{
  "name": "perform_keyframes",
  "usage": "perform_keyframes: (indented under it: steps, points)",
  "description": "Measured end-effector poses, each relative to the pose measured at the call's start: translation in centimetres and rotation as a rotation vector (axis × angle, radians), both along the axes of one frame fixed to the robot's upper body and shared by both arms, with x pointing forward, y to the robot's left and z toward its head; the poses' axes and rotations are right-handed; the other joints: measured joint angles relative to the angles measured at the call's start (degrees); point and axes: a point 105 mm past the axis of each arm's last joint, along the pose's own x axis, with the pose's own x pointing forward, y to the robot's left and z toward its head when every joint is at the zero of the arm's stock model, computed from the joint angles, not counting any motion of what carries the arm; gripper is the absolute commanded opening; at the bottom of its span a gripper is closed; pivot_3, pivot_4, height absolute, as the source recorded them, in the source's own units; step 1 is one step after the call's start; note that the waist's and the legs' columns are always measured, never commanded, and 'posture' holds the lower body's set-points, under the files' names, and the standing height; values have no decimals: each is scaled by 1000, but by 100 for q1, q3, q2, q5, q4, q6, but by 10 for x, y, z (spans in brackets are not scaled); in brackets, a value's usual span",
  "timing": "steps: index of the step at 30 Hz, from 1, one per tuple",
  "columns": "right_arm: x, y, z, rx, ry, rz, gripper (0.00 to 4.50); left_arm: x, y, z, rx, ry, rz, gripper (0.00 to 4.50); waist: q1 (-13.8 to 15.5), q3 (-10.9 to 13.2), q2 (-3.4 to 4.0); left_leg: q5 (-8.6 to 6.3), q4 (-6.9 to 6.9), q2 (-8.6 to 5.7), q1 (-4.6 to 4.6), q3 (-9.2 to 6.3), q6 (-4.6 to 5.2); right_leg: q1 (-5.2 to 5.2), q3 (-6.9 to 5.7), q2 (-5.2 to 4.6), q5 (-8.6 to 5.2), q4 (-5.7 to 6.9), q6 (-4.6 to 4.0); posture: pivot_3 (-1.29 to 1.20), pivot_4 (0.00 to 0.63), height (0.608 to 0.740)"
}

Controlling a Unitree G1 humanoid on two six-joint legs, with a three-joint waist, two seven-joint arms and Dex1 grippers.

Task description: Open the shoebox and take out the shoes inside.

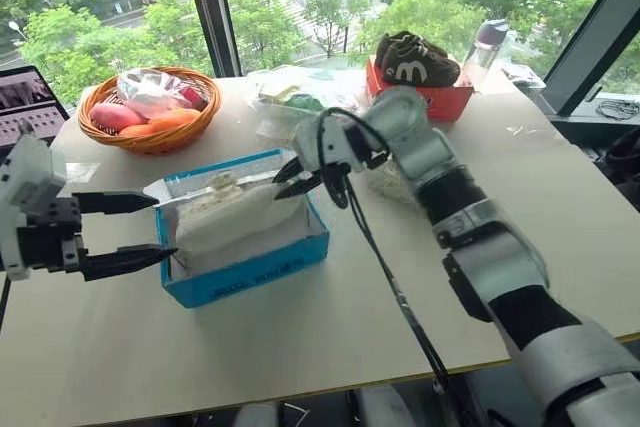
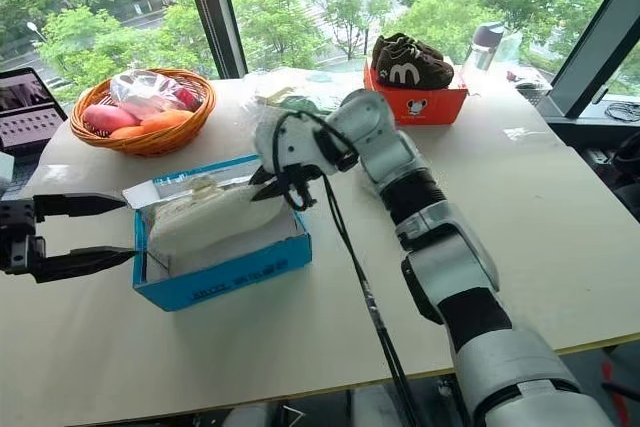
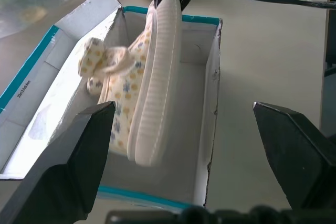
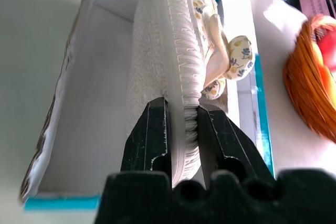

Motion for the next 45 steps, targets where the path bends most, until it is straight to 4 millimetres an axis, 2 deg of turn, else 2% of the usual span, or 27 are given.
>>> perform_keyframes:
  steps: [3,6,9,12,14,17,19,21,24,26,27,30,35,36,38,40,43,45]
  points:
    - [10,-33,21,5,1,-136,374,9,-7,2,-7,-8,-58,4500,42,-1,-1,0,-3,-6,-6,12,1,0,-9,5,0,-3,0,0,150,740]
    - [12,-75,23,10,69,-303,374,14,-19,-3,-11,26,-142,4500,63,-1,-2,-2,-1,-8,-19,13,4,-1,-10,4,0,7,0,0,150,740]
    - [17,-109,25,114,130,-507,374,25,-26,-6,-27,37,-185,4500,97,-1,-2,-2,6,-14,-32,14,6,-8,-9,1,0,10,0,0,150,740]
    - [10,-128,35,261,197,-649,374,35,-31,-8,-26,38,-219,4500,58,-1,-2,-4,5,-10,-32,18,11,-11,-7,6,0,12,0,0,150,740]
    - [3,-133,34,324,224,-699,374,41,-35,-7,-29,34,-241,4500,57,-1,-2,-6,6,-5,-30,20,15,-8,-6,13,0,14,0,0,150,740]
    - [2,-143,22,362,231,-815,374,48,-41,-9,-29,41,-273,4500,62,-2,-3,-6,17,-11,-30,22,15,-5,-3,7,0,12,1,0,150,740]
    - [-5,-152,1,322,236,-867,374,53,-42,-12,-30,56,-283,4500,96,-2,-4,-6,20,-12,-31,22,16,-5,-5,7,-1,7,2,0,150,740]
    - [-15,-149,-26,278,293,-877,374,59,-43,-12,-30,52,-283,4500,119,-3,-5,-6,23,-13,-31,23,17,-5,-3,7,-1,8,2,0,150,740]
    - [-19,-144,-46,247,323,-891,374,60,-48,-14,-23,62,-311,4500,93,-2,-4,-6,31,-14,-29,27,17,-6,4,6,-1,7,3,0,150,740]
    - [-14,-154,-51,227,251,-954,374,61,-49,-15,-18,60,-322,4500,112,-2,-4,-5,34,-15,-28,27,17,-4,3,5,-2,7,3,0,150,740]
    - [-12,-165,-59,164,167,-998,374,63,-50,-15,-19,56,-324,4500,142,-3,-5,-6,34,-15,-25,27,17,-1,2,6,-2,5,4,0,150,740]
    - [-8,-179,-78,45,44,-1025,374,66,-47,-19,-17,71,-306,4500,178,-3,-5,-6,34,-18,-28,29,17,-1,1,4,-3,1,5,0,150,740]
    - [-3,-183,-84,-1,-118,-987,374,66,-48,-21,-15,80,-317,4500,177,-5,-9,-6,38,-18,-26,29,18,4,2,3,-3,1,5,0,150,740]
    - [-4,-182,-87,-9,-136,-976,1328,66,-47,-21,-15,81,-317,4500,176,-5,-9,-6,38,-18,-26,29,18,4,2,3,-3,2,6,0,150,740]
    - [-10,-178,-98,-34,-143,-944,1768,66,-48,-21,-15,81,-318,4500,175,-10,-16,-6,38,-17,-22,29,18,8,2,3,-3,2,6,0,150,740]
    - [-22,-167,-109,-13,-77,-909,2546,66,-47,-21,-15,82,-318,4500,154,-24,-39,-8,38,-13,-12,29,21,17,4,8,-3,3,6,0,150,740]
    - [-48,-145,-138,-8,139,-829,3613,65,-48,-21,-14,82,-320,4500,124,-41,-66,-10,38,0,17,28,25,51,6,19,-4,-2,7,0,150,740]
    - [-61,-138,-157,-21,276,-811,4292,65,-48,-21,-13,81,-320,4500,139,-39,-63,-10,38,-6,22,29,25,52,9,14,-12,-1,20,0,150,740]
